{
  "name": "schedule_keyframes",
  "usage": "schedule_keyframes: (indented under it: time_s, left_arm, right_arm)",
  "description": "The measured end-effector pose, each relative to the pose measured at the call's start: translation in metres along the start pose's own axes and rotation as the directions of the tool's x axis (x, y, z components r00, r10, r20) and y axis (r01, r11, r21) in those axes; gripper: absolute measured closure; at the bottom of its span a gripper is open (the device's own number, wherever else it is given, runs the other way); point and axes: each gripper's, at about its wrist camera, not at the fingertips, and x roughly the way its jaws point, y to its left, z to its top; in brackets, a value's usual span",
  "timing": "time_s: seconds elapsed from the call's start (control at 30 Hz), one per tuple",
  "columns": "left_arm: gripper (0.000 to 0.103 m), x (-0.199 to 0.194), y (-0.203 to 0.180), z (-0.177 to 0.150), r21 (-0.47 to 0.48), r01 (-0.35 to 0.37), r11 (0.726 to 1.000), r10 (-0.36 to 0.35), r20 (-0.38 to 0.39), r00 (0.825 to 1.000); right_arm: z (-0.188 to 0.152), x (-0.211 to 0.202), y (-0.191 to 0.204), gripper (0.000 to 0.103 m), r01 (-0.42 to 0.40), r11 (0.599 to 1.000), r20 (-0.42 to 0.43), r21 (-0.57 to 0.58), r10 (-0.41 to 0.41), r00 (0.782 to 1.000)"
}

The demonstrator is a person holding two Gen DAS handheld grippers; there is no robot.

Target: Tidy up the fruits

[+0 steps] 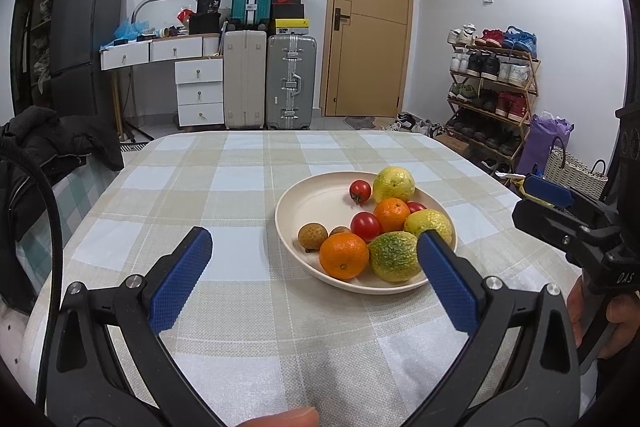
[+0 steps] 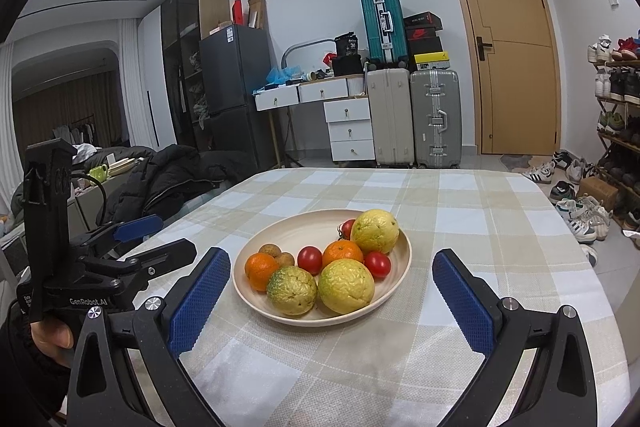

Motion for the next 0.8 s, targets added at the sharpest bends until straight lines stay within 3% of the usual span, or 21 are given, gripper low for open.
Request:
schedule_keyframes:
  time_s: [0.8]
  left_arm:
    - [0.001, -0.0011, -0.0003, -0.0001, 0.004, -0.003, 1.000, 0.003, 0.008, 1.000]
  right_arm:
    - [0.0004, 0.0029, 0.0019, 0.000, -0.001, 1.000, -0.004, -0.020, 0.001, 1.000]
